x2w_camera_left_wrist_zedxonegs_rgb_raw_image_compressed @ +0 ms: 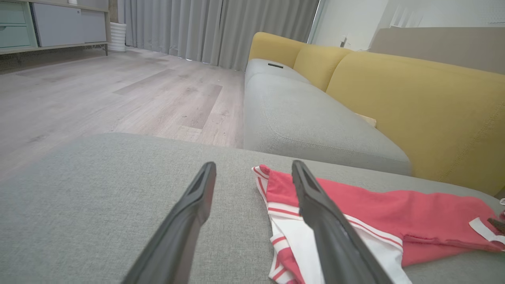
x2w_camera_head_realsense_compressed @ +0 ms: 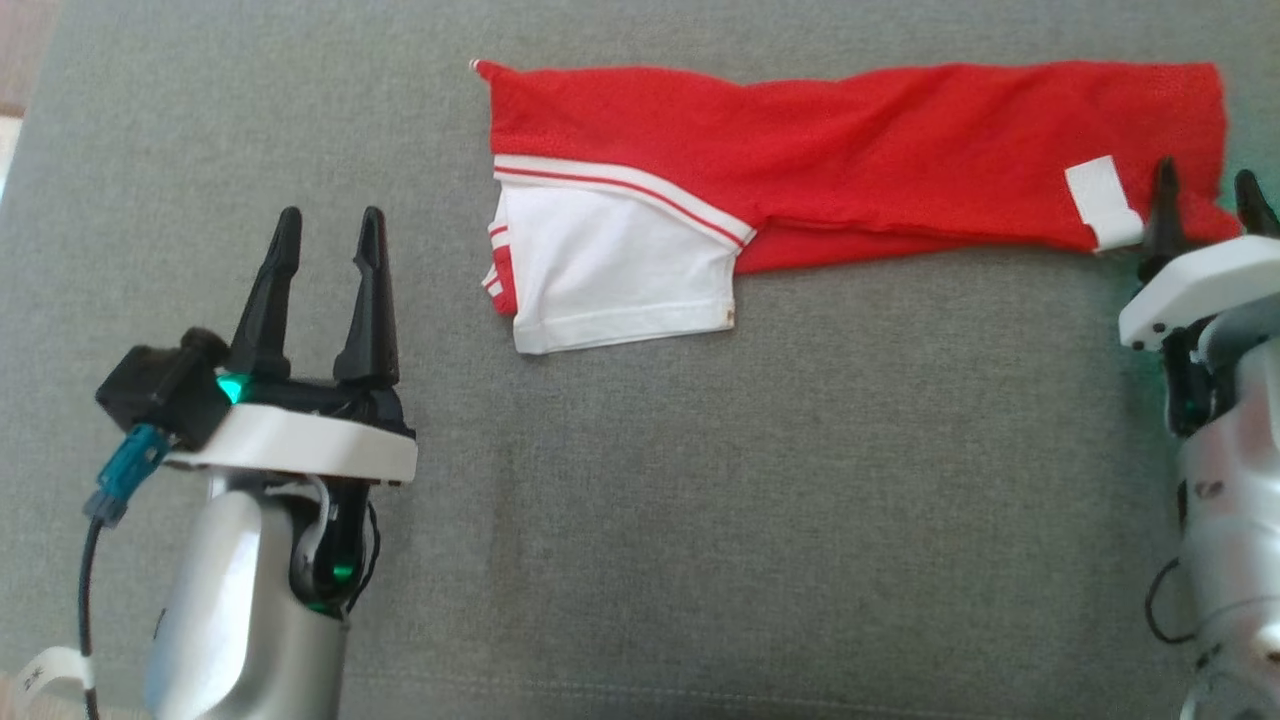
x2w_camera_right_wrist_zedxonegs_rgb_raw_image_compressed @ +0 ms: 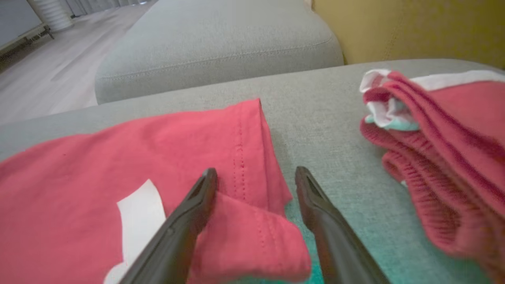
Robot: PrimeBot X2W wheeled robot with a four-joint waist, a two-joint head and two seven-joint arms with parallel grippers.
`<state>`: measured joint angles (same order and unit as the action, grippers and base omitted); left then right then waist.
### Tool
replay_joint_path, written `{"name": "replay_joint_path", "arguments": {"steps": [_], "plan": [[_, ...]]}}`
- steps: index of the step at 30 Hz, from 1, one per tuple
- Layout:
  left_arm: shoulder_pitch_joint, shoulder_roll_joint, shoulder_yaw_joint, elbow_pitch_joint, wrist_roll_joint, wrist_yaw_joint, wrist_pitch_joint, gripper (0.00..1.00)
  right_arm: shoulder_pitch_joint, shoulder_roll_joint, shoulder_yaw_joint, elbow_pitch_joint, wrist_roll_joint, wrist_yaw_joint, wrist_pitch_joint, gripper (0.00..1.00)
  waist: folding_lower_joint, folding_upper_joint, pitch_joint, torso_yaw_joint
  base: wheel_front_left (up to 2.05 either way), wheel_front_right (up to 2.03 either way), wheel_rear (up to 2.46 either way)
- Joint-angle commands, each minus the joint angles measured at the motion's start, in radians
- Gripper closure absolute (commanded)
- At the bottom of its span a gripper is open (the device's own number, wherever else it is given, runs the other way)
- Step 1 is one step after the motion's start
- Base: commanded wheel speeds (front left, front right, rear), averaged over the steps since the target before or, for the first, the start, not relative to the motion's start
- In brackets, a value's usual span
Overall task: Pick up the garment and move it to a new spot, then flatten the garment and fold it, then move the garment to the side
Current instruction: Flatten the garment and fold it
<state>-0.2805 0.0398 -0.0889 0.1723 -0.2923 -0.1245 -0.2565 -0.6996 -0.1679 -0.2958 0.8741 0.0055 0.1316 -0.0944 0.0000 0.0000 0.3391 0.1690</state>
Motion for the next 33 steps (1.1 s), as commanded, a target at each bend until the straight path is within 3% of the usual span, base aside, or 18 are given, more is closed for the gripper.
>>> {"name": "replay_joint_path", "arguments": {"steps": [1,9,10,11,18,23,26,33], "plan": [[-0.031,0.011,0.020,-0.028,-0.003,-0.006,-0.005,0.00,-0.041,-0.005,0.003,-0.004,-0.020,-0.001,0.005,0.00,0.0000,0.0000,0.011,0.005,0.00,0.00,0.00],[-0.038,0.011,0.014,-0.032,-0.012,-0.006,-0.005,0.00,-0.114,0.023,-0.055,0.171,-0.080,-0.001,0.049,0.00,0.0000,0.0000,0.029,0.001,0.00,0.00,0.00],[-0.041,0.011,0.013,-0.032,-0.012,-0.006,-0.005,0.00,-0.122,0.024,-0.053,0.188,-0.074,-0.001,0.053,0.96,0.0000,0.0000,0.029,0.001,0.00,0.00,0.00],[-0.043,0.011,0.013,-0.032,-0.012,-0.006,-0.005,0.00,-0.131,0.020,-0.053,0.201,-0.066,-0.001,0.055,1.00,0.0000,0.0000,0.030,0.000,0.00,0.00,0.00],[-0.051,0.011,0.023,-0.035,-0.016,-0.006,-0.005,0.00,-0.207,-0.105,-0.022,0.223,-0.010,-0.001,0.040,1.00,0.0000,0.0000,0.028,-0.014,0.00,0.00,0.00],[-0.043,0.011,0.028,-0.028,-0.023,-0.006,-0.005,0.00,-0.223,-0.152,0.015,0.215,0.049,-0.001,0.036,1.00,0.0000,0.0000,0.005,-0.028,0.00,0.00,0.00],[-0.038,0.011,0.025,-0.022,-0.028,-0.006,-0.005,0.00,-0.216,-0.147,0.053,0.197,0.091,-0.001,0.024,1.00,0.0000,0.0000,-0.018,-0.037,0.00,0.00,0.00],[-0.016,0.010,0.022,-0.013,-0.031,-0.006,-0.005,0.00,-0.169,-0.063,0.189,0.092,0.220,-0.001,0.010,1.00,0.0000,0.0000,-0.089,-0.052,0.00,0.00,0.00]]}}
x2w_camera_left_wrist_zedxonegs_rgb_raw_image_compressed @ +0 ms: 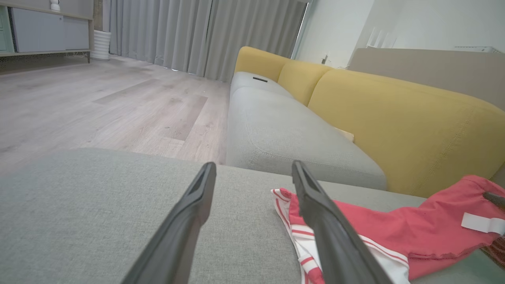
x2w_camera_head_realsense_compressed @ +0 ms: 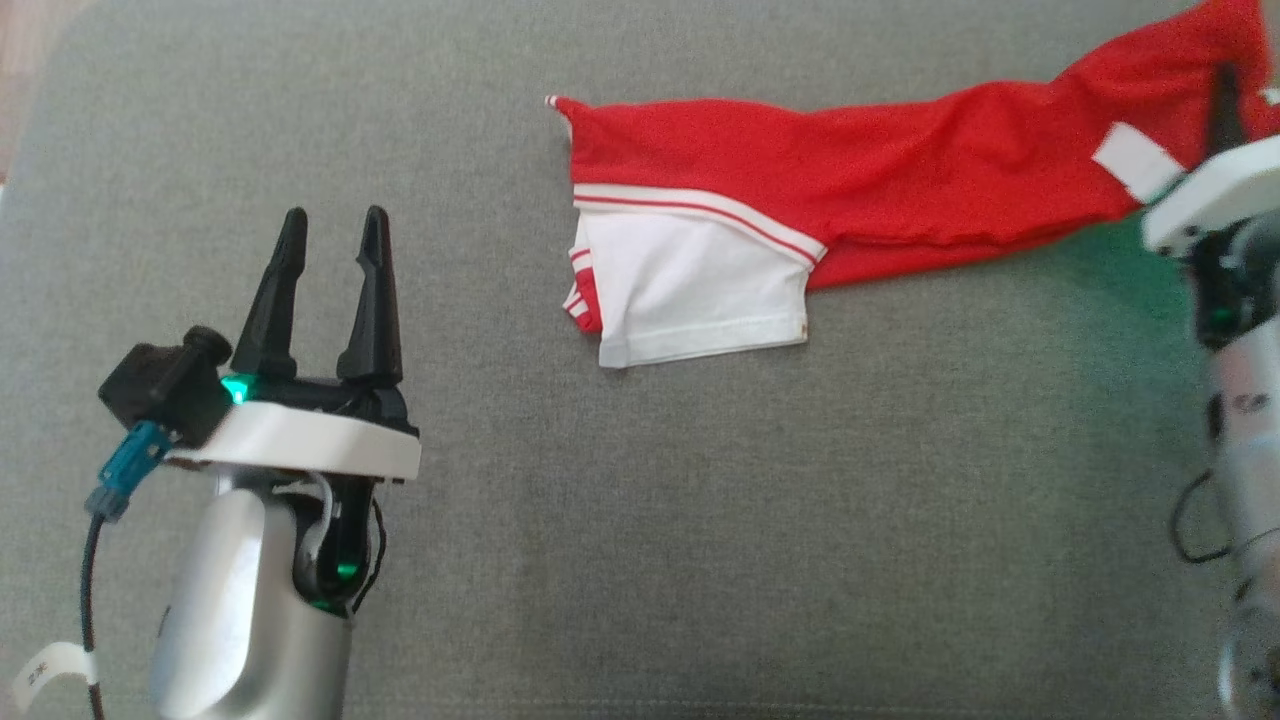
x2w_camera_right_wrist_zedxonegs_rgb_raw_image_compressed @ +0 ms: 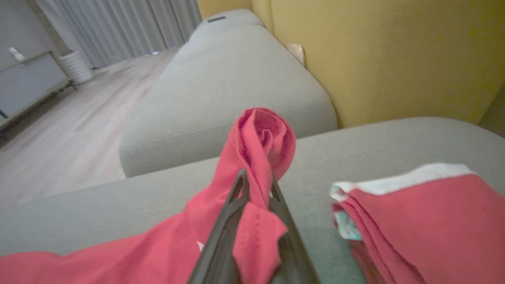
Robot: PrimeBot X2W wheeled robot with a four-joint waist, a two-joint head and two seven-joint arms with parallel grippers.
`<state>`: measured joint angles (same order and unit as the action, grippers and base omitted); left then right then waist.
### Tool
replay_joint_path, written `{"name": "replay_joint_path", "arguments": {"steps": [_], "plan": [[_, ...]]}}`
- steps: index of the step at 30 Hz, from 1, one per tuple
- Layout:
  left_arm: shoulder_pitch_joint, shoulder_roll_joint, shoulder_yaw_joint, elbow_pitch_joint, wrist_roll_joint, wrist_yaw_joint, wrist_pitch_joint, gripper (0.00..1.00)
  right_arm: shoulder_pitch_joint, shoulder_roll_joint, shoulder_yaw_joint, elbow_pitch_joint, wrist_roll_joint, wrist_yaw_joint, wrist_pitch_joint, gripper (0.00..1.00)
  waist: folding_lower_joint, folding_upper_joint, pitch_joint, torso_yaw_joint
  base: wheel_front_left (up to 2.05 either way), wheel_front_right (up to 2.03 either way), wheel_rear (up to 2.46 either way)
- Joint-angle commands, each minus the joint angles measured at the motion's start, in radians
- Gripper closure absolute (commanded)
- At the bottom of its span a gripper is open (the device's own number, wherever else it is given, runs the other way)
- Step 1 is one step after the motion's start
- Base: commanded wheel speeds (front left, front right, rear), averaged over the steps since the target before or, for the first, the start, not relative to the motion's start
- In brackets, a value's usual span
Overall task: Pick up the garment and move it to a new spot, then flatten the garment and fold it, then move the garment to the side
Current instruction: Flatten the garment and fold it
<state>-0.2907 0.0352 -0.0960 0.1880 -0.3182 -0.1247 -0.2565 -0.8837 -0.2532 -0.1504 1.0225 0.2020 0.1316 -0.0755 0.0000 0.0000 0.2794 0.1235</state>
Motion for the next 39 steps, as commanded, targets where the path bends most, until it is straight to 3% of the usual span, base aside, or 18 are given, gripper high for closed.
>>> {"name": "replay_joint_path", "arguments": {"steps": [1,12,17,20,28,37,38,39], "plan": [[-0.001,0.015,0.028,-0.027,-0.005,-0.006,-0.005,0.00,0.026,0.036,0.068,-0.077,0.042,-0.001,-0.006,1.00,0.0000,0.0000,-0.042,-0.006,0.00,0.00,0.00],[0.046,0.015,0.031,-0.023,-0.012,-0.006,-0.005,0.00,0.148,0.175,0.262,-0.291,0.176,-0.001,0.057,1.00,0.0000,0.0000,-0.126,0.043,0.00,0.00,0.00],[0.064,0.015,0.028,-0.020,-0.020,-0.006,-0.005,0.00,0.197,0.201,0.341,-0.344,0.228,-0.001,0.080,1.00,0.0000,0.0000,-0.141,0.091,0.00,0.00,0.00],[0.071,0.015,0.016,-0.015,-0.025,-0.006,-0.005,0.00,0.220,0.202,0.421,-0.362,0.315,-0.001,0.075,1.00,0.0000,0.0000,-0.143,0.127,0.00,0.00,0.00],[0.088,0.015,0.006,0.001,-0.037,-0.006,-0.005,0.00,0.214,0.203,0.577,-0.260,0.491,-0.001,0.004,1.00,0.0000,0.0000,-0.146,0.202,0.00,0.00,0.00],[0.090,0.015,-0.014,0.001,-0.057,-0.006,-0.005,0.00,0.143,0.203,0.720,-0.065,0.600,-0.001,-0.072,1.00,0.0000,0.0000,-0.120,0.255,0.00,0.00,0.00],[0.091,0.015,-0.014,0.001,-0.058,-0.006,-0.005,0.00,0.139,0.203,0.744,-0.058,0.607,-0.001,-0.074,0.66,0.0000,0.0000,-0.118,0.257,0.00,0.00,0.00],[0.091,0.015,-0.014,0.002,-0.058,-0.006,-0.005,0.00,0.140,0.203,0.769,-0.064,0.627,-0.001,-0.073,0.00,0.0000,0.0000,-0.117,0.257,0.00,0.00,0.00]]}}
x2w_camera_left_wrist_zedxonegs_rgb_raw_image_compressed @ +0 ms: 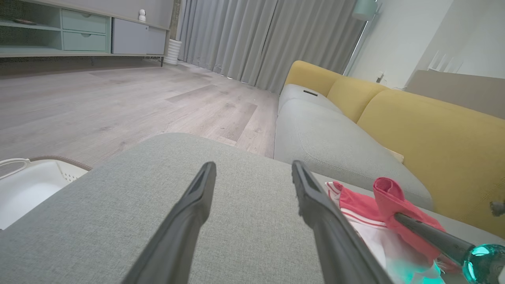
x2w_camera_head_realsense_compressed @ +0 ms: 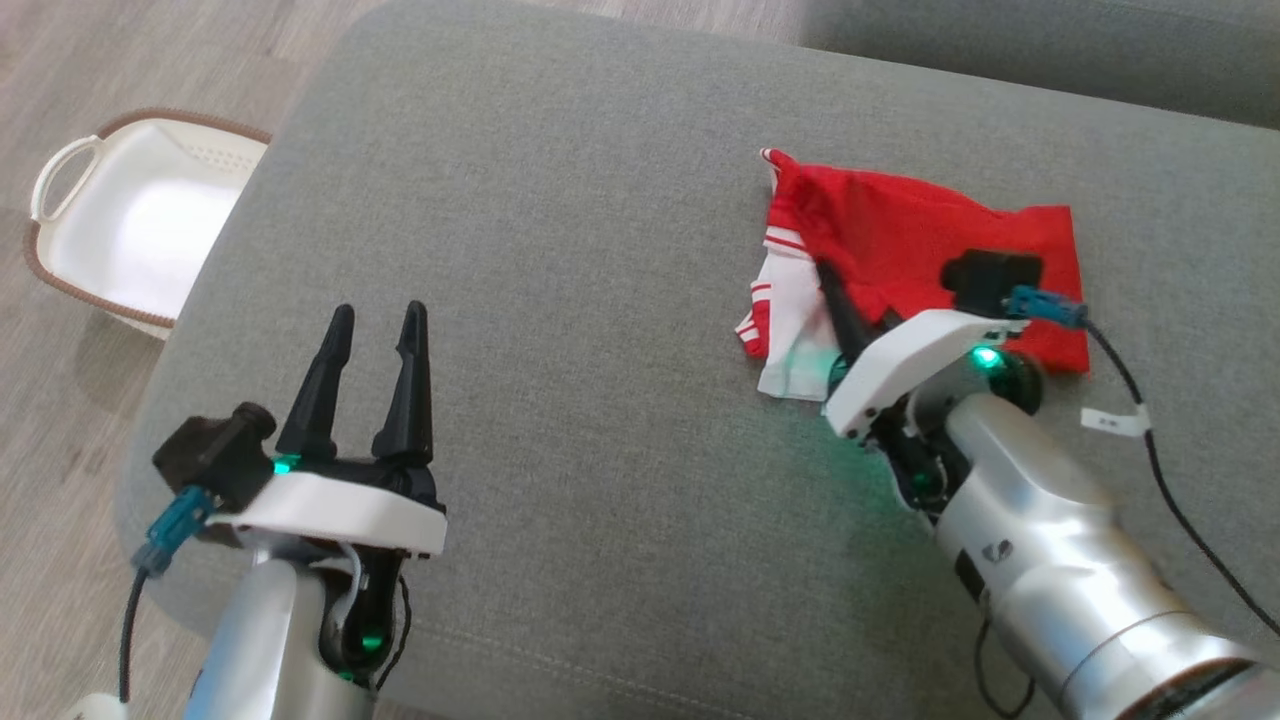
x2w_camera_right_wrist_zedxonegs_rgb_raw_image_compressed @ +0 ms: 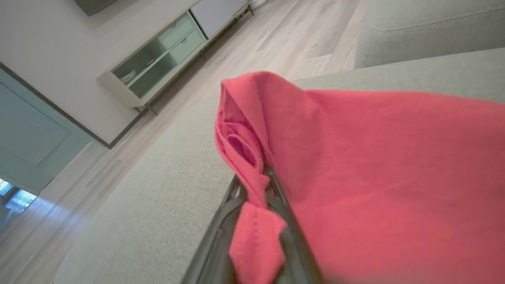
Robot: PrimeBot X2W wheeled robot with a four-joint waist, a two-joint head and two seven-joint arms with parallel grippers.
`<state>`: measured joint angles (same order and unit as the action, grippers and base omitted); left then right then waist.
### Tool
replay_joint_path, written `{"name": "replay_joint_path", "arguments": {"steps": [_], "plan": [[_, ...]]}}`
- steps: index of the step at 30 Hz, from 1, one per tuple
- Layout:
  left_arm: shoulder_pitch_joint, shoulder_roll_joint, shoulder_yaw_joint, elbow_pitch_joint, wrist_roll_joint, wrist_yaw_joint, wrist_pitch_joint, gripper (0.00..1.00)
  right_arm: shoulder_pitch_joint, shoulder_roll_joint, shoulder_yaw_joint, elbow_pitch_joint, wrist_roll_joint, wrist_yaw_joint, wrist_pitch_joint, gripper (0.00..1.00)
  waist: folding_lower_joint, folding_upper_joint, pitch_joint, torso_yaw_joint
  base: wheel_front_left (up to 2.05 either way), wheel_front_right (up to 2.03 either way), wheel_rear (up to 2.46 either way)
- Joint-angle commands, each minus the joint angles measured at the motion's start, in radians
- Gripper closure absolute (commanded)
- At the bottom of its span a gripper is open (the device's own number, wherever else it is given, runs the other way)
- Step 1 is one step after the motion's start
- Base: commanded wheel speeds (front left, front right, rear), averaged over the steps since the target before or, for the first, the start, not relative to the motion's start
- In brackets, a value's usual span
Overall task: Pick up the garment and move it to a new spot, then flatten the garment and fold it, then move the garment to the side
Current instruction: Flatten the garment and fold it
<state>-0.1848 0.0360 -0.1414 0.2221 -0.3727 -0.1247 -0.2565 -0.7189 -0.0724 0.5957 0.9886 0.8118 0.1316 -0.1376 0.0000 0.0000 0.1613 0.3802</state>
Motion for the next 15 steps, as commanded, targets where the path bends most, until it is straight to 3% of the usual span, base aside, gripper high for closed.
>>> {"name": "replay_joint_path", "arguments": {"steps": [1,7,15], "plan": [[-0.015,0.014,0.032,-0.032,-0.003,-0.006,-0.005,0.00,-0.023,0.022,0.049,-0.043,0.039,-0.001,-0.009,0.00,0.0000,0.0000,0.002,-0.001,0.00,0.00,0.00],[-0.021,0.014,0.043,-0.031,0.004,-0.006,-0.005,0.00,-0.021,0.022,0.205,-0.141,0.160,-0.001,-0.007,0.00,0.0000,0.0000,-0.014,-0.036,0.00,0.00,0.00],[-0.022,0.014,0.067,-0.065,0.017,-0.006,-0.005,0.00,-0.099,0.022,0.229,-0.103,0.163,-0.001,-0.088,0.00,0.0000,0.0000,-0.041,-0.121,0.00,0.00,0.00]]}}
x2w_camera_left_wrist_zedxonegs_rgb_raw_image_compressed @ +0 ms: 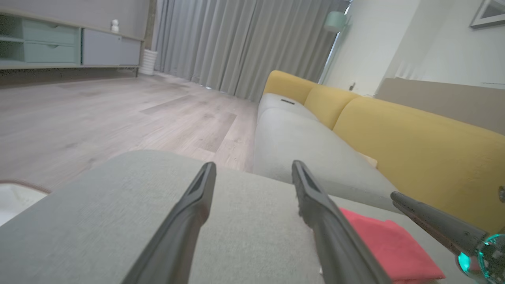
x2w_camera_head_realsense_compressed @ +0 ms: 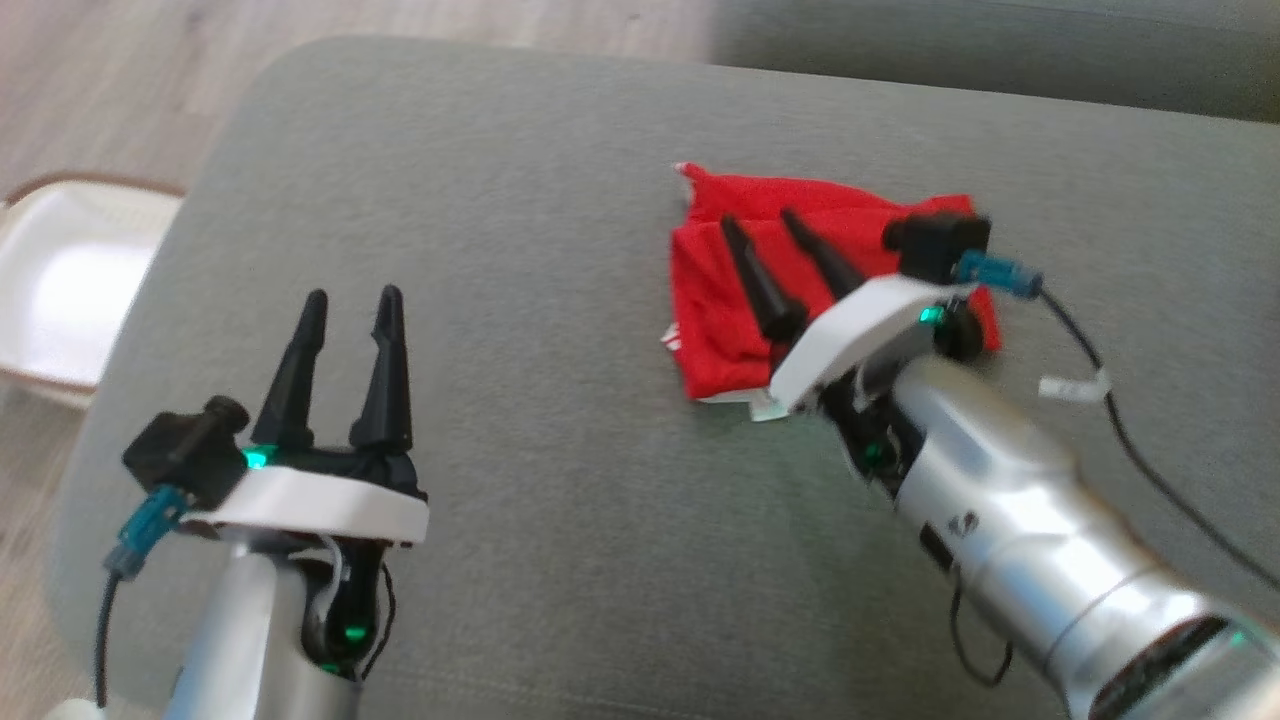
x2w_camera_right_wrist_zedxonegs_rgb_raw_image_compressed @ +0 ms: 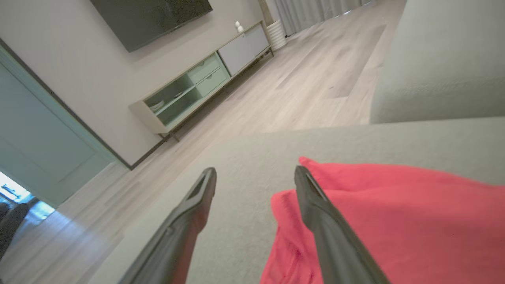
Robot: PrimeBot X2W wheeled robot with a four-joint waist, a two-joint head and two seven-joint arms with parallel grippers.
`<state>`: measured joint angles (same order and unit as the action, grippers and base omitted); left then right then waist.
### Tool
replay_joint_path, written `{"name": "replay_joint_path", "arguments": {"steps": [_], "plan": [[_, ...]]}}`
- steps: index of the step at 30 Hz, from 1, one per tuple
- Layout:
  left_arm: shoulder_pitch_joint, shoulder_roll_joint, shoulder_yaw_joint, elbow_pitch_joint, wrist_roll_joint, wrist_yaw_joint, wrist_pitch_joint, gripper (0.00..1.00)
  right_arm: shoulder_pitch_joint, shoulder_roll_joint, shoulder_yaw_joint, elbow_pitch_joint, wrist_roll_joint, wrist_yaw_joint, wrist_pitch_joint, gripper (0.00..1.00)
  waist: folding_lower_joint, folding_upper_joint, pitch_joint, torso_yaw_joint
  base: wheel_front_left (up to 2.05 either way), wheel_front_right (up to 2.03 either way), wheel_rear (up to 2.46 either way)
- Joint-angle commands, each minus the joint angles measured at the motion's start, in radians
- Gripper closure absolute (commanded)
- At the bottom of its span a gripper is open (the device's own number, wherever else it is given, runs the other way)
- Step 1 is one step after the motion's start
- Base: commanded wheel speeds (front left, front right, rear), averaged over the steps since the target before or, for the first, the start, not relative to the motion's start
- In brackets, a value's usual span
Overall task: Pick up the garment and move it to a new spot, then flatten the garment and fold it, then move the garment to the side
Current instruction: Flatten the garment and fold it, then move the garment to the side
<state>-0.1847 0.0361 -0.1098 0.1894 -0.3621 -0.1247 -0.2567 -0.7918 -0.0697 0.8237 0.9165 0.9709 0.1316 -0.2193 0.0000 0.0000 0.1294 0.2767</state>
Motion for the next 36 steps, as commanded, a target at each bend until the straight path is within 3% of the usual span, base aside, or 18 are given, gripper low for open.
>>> {"name": "replay_joint_path", "arguments": {"steps": [1,4,8,13,18,26,36], "plan": [[-0.023,0.014,0.041,-0.041,0.008,-0.006,-0.005,0.00,-0.041,0.019,-0.005,-0.018,-0.017,-0.001,-0.018,0.00,0.0000,0.0000,-0.010,-0.032,0.00,0.00,0.00],[-0.026,0.014,0.058,-0.072,0.010,-0.006,-0.005,0.00,-0.085,0.000,-0.040,0.018,-0.119,-0.001,-0.039,0.00,0.0000,0.0000,-0.013,-0.074,0.00,0.00,0.00],[-0.034,0.014,0.077,-0.112,0.011,-0.004,-0.005,0.00,-0.084,-0.066,-0.190,-0.067,-0.308,-0.001,-0.042,0.00,0.0000,0.0000,-0.010,-0.124,0.00,0.00,0.00],[-0.043,0.014,0.089,-0.140,0.012,0.004,-0.005,0.00,0.043,-0.104,-0.385,-0.209,-0.548,-0.001,-0.042,0.00,0.0000,0.0000,-0.017,-0.169,0.00,0.00,0.00],[-0.038,0.014,0.086,-0.144,0.021,0.008,-0.005,0.00,0.178,-0.086,-0.531,-0.324,-0.703,-0.001,-0.042,0.00,0.0000,0.0000,-0.022,-0.202,0.00,0.00,0.00],[0.011,0.014,0.082,-0.129,0.042,0.015,-0.005,0.00,0.346,-0.007,-0.687,-0.460,-0.823,-0.001,-0.042,0.00,0.0000,0.0000,-0.024,-0.261,0.00,0.00,0.00],[0.029,0.014,0.089,-0.130,0.052,0.018,-0.005,0.00,0.411,0.018,-0.725,-0.509,-0.843,-0.001,-0.042,0.00,0.0000,0.0000,-0.018,-0.281,0.00,0.00,0.00]]}}
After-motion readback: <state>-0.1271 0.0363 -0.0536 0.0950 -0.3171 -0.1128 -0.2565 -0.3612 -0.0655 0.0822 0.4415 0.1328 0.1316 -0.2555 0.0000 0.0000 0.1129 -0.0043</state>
